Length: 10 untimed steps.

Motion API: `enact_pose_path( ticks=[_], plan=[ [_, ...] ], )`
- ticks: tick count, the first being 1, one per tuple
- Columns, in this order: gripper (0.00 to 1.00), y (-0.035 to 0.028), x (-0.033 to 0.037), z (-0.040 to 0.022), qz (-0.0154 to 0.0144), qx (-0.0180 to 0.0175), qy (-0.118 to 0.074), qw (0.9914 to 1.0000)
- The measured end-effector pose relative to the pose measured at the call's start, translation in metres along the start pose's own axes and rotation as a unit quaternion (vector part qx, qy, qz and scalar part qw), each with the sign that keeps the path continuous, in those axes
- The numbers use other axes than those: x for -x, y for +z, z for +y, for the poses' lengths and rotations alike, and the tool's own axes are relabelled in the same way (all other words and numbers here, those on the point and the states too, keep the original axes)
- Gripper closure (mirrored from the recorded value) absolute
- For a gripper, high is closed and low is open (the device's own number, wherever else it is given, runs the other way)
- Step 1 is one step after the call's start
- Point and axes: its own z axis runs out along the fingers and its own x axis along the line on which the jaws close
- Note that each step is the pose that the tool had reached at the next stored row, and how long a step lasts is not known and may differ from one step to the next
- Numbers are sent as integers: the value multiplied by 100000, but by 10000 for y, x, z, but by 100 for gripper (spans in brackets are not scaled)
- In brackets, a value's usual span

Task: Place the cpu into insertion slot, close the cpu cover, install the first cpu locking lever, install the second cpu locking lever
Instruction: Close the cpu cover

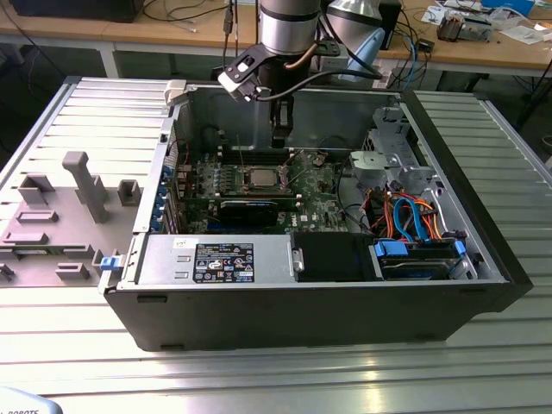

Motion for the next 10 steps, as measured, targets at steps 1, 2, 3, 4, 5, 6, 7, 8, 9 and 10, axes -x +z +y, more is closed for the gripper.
enact_pose_path(
  ticks=[1,2,3,4,5,6,7,8,9,10],
  plan=[
    [89,0,0,0,-1,0,-1,100000],
    [89,0,0,4,0,-1,-10,100000],
    [89,0,0,14,-3,2,-2,100000],
    [89,0,0,19,-2,1,-2,100000],
    [89,0,0,23,0,0,1,100000],
    [89,0,0,34,-1,-1,3,100000],
    [89,1,0,42,3,-2,2,100000],
    [89,1,0,51,1,-2,-1,100000],
    [89,1,0,64,-1,-2,5,100000],
    [89,1,0,76,-2,-1,4,100000]
  ],
)
